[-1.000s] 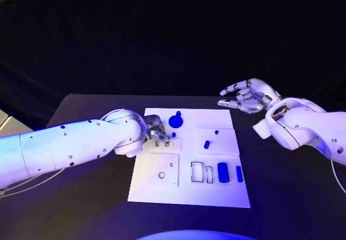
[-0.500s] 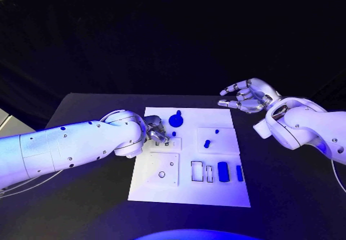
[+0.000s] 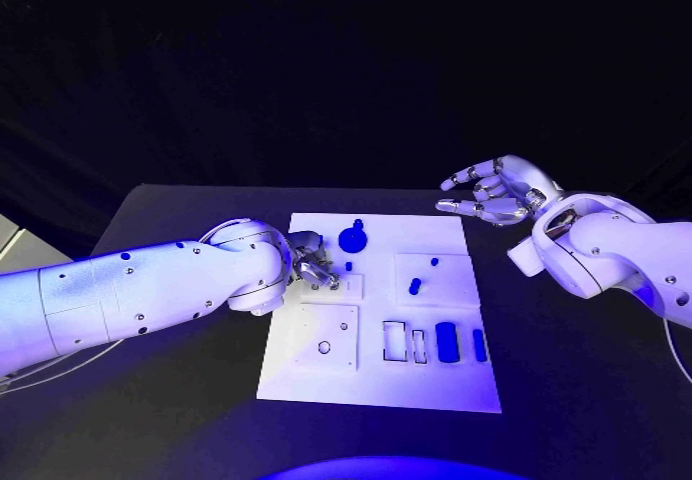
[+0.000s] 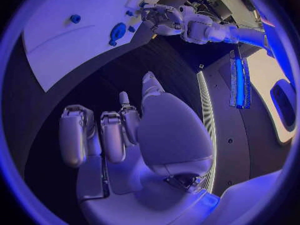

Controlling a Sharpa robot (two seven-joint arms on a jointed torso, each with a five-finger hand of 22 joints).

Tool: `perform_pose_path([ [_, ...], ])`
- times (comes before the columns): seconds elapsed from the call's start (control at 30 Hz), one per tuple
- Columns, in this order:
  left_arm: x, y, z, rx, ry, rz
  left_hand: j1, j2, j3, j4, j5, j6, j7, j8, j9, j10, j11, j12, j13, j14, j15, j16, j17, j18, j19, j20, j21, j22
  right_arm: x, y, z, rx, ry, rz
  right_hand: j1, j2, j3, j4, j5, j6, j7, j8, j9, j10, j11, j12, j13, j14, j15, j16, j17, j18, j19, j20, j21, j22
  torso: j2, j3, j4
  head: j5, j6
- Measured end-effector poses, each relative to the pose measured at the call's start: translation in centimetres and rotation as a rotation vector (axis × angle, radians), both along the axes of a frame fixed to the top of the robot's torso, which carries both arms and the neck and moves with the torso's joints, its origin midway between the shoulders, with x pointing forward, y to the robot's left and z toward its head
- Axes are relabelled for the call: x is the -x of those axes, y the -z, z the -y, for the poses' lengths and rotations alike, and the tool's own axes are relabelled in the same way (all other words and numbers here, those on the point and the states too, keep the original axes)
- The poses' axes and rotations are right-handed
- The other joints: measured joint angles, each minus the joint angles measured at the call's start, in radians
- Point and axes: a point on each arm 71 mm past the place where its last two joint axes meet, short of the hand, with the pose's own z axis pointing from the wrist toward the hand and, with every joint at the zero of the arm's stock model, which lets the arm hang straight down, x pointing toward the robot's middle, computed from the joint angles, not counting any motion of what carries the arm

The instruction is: Assemble the parts on the task board

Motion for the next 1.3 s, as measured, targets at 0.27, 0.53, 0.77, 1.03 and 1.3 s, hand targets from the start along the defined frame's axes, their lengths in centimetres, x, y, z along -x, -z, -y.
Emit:
perform_pose_path([
  [0.27, 0.05, 0.09, 0.03, -0.003, 0.003, -0.001, 0.0, 0.0, 0.0, 0.0, -0.001, 0.005, -0.001, 0.0, 0.001, 0.0, 0.0, 0.0, -0.001, 0.0, 0.0, 0.0, 0.0, 0.0, 0.0, 0.0, 0.0, 0.0, 0.01, 0.02, -0.02, 0.001, -0.002, -0.002, -0.004, 0.004, -0.003, -0.003, 0.0, 0.0, 0.0, 0.0, -0.001, 0.0, 0.0, 0.0, 0.0, 0.0, 0.0, 0.0, 0.0, 0.0, 0.0, 0.0, 0.0, 0.0, 0.0, 0.0002, -0.0015, 0.0, -0.003],
  [0.53, 0.17, 0.16, 0.08, -0.007, 0.011, -0.008, 0.0, 0.0, 0.0, 0.0, -0.002, 0.007, 0.0, 0.0, 0.001, 0.0, 0.0, 0.0, -0.003, 0.0, 0.0, 0.0, 0.0, 0.0, 0.0, 0.0, 0.0, 0.0, 0.01, 0.03, -0.03, 0.001, -0.003, -0.004, -0.005, 0.005, -0.003, -0.003, 0.0, 0.0, 0.0, 0.0, -0.001, 0.0, 0.0, 0.0, 0.0, 0.0, 0.0, 0.0, 0.0, 0.0, 0.0, 0.0, 0.0, 0.0, 0.0, 0.0002, -0.0013, -0.001, -0.005],
  [0.77, 0.26, 0.14, -0.05, -0.009, 0.014, -0.014, 0.0, 0.0, 0.0, 0.0, -0.002, 0.007, 0.0, -0.001, 0.001, 0.0, 0.0, 0.0, -0.003, 0.0, 0.0, 0.0, 0.0, 0.0, 0.0, 0.0, 0.0, 0.0, 0.01, 0.05, -0.06, 0.002, -0.006, -0.006, -0.005, 0.005, -0.003, -0.003, 0.0, 0.0, 0.0, 0.0, -0.001, 0.0, 0.0, 0.0, 0.0, 0.0, 0.0, 0.0, 0.0, 0.0, 0.0, 0.0, 0.0, 0.0, 0.0, -0.0001, -0.0012, -0.002, -0.007],
  [1.03, 0.28, 0.16, -0.22, -0.004, 0.011, -0.02, 0.0, 0.0, 0.0, 0.0, -0.002, 0.007, 0.0, 0.001, 0.001, 0.0, 0.0, 0.0, -0.003, 0.0, 0.0, 0.0, 0.0, 0.0, 0.0, 0.0, 0.0, 0.0, 0.0, 0.07, -0.12, 0.004, -0.008, -0.007, -0.005, 0.005, -0.003, -0.003, 0.0, 0.0, 0.0, 0.004, -0.001, 0.0, 0.0, 0.0, 0.0, 0.0, 0.0, 0.0, 0.0, 0.0, 0.0, 0.0, 0.0, 0.0, 0.0, -0.0004, -0.0015, -0.003, -0.006],
  [1.3, 0.26, 0.18, -0.25, 0.001, 0.008, -0.028, 0.0, 0.0, 0.0, 0.0, -0.004, 0.007, 0.0, 0.003, 0.001, 0.0, 0.0, 0.0, -0.003, 0.0, 0.0, 0.0, 0.0, 0.0, 0.0, 0.0, 0.004, 0.0, -0.01, 0.09, -0.16, 0.005, -0.01, -0.008, -0.005, 0.005, -0.003, -0.003, 0.0, 0.0, 0.0, 0.004, -0.001, 0.0, 0.0, 0.0, 0.0, 0.0, 0.0, 0.0, 0.0, 0.0, 0.0, 0.0, 0.0, 0.0, 0.0, -0.0003, -0.0012, -0.003, -0.006],
])
